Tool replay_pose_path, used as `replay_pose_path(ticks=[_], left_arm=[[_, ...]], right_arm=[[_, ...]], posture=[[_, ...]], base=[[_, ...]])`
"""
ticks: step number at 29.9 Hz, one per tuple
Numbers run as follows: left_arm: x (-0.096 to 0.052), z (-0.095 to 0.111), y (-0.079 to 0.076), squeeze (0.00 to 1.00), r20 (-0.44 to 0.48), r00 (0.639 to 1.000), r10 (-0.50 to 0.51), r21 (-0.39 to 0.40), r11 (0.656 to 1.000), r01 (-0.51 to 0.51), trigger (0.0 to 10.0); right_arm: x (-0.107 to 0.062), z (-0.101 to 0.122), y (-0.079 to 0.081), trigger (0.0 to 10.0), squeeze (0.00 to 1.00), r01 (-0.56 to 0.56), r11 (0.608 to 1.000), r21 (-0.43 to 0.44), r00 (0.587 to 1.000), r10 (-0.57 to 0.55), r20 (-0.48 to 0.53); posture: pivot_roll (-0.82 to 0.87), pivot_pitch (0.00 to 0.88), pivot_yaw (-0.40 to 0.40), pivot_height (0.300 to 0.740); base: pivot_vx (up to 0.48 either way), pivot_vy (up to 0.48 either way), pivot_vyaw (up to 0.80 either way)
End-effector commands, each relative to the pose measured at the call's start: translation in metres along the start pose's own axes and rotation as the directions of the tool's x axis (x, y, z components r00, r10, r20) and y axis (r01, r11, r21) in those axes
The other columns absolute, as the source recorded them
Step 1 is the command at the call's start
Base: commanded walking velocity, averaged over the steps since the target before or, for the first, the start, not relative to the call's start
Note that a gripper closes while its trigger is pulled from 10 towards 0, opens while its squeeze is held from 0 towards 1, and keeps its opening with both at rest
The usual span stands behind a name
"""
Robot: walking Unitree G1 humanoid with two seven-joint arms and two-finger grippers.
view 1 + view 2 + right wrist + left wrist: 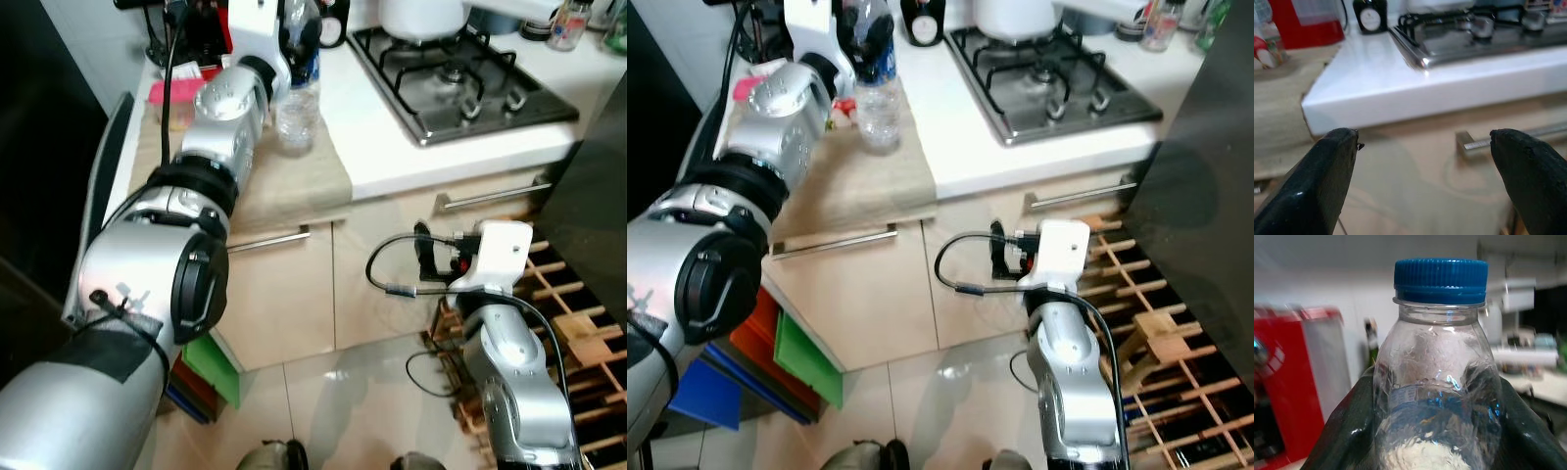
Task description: Restocking fridge
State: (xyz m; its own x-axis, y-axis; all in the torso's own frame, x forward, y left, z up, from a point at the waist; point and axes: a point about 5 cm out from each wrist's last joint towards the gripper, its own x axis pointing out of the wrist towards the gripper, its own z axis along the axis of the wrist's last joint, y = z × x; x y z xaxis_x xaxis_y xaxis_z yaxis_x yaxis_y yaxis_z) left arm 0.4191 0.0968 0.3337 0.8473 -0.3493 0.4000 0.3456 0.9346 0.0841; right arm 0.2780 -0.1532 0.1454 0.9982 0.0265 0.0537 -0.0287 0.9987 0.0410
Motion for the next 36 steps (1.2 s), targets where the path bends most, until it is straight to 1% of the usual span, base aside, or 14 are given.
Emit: replay_pose_path(ticks=[1,5,6,8,10,11,12,13,14,15,19,22,25,36], left_arm=[[-0.002,0.016,0.01,0.0,0.088,0.996,0.011,0.012,1.0,-0.012,10.0],[-0.03,-0.011,0.021,0.0,0.086,0.996,-0.008,0.075,0.997,0.001,10.0],[-0.03,-0.011,0.021,0.0,0.086,0.996,-0.008,0.075,0.997,0.001,10.0],[-0.065,-0.027,0.034,0.0,0.032,0.999,0.031,0.069,0.997,-0.033,10.0],[-0.092,-0.03,0.041,0.0,0.014,0.996,0.085,0.091,0.992,-0.086,10.0],[-0.092,-0.03,0.041,0.0,0.014,0.996,0.085,0.091,0.992,-0.086,10.0],[-0.104,-0.031,0.041,0.0,0.025,0.992,0.124,0.099,0.987,-0.126,10.0],[-0.127,-0.039,0.039,0.0,0.015,0.981,0.195,0.088,0.977,-0.195,10.0],[-0.127,-0.039,0.039,0.0,0.015,0.981,0.195,0.088,0.977,-0.195,10.0],[-0.143,-0.052,0.035,0.0,-0.016,0.972,0.235,0.094,0.968,-0.232,10.0],[-0.183,-0.098,0.025,0.0,-0.183,0.922,0.342,0.067,0.94,-0.336,10.0],[-0.187,-0.104,0.01,0.0,-0.233,0.916,0.326,0.078,0.945,-0.317,10.0],[-0.183,-0.1,0.003,0.0,-0.243,0.925,0.291,0.079,0.957,-0.28,10.0],[-0.165,-0.092,-0.003,0.0,-0.242,0.944,0.226,0.106,0.973,-0.206,10.0]], right_arm=[[0.005,0.001,0.0,10.0,0.0,0.003,1.0,0.003,1.0,-0.003,0.021],[0.013,0.007,-0.007,10.0,0.0,0.046,0.999,-0.003,0.997,-0.046,0.067],[0.013,0.007,-0.007,10.0,0.0,0.046,0.999,-0.003,0.997,-0.046,0.067],[0.013,0.006,-0.018,10.0,0.0,0.089,0.996,0.006,0.993,-0.089,0.077],[0.013,0.003,-0.023,10.0,0.0,0.087,0.996,0.0,0.994,-0.087,0.071],[0.013,0.003,-0.023,10.0,0.0,0.087,0.996,0.0,0.994,-0.087,0.071],[0.012,0.002,-0.026,10.0,0.0,0.069,0.998,-0.006,0.996,-0.069,0.062],[0.012,0.001,-0.032,10.0,0.0,0.029,0.999,-0.039,0.999,-0.027,0.044],[0.012,0.001,-0.032,10.0,0.0,0.029,0.999,-0.039,0.999,-0.027,0.044],[0.015,0.0,-0.036,10.0,0.0,-0.002,0.998,-0.063,1.0,0.004,0.03],[0.026,0.008,-0.032,10.0,0.0,-0.095,0.99,-0.102,0.995,0.098,0.027],[0.034,0.011,-0.03,10.0,0.0,-0.111,0.991,-0.077,0.993,0.113,0.03],[0.037,0.007,-0.026,10.0,0.0,-0.111,0.993,-0.045,0.993,0.112,0.027],[0.033,-0.013,-0.001,10.0,0.0,-0.118,0.992,0.045,0.993,0.118,0.003]], posture=[[-0.13,0.0,0.133,0.74],[-0.1,0.0,0.156,0.74],[-0.1,0.0,0.156,0.74],[-0.06,0.0,0.14,0.74],[-0.03,0.0,0.113,0.74],[-0.03,0.0,0.113,0.74],[0.0,0.0,0.078,0.74],[0.01,0.0,0.046,0.74],[0.01,0.0,0.046,0.74],[0.02,0.0,0.016,0.74],[0.03,0.0,-0.06,0.74],[0.03,0.0,-0.077,0.74],[0.04,0.0,-0.062,0.74],[0.04,0.0,0.009,0.74]], base=[[0.0,0.0,0.0],[0.0,0.0,0.0],[0.0,0.0,0.0],[0.0,0.0,0.0],[0.0,0.0,0.0],[0.0,0.0,0.0],[0.0,0.0,0.0],[0.0,0.0,0.0],[0.0,0.0,0.0],[0.0,0.0,0.0],[0.0,0.0,0.0],[0.0,0.0,0.0],[0.0,0.0,0.0],[0.0,0.0,0.0]])
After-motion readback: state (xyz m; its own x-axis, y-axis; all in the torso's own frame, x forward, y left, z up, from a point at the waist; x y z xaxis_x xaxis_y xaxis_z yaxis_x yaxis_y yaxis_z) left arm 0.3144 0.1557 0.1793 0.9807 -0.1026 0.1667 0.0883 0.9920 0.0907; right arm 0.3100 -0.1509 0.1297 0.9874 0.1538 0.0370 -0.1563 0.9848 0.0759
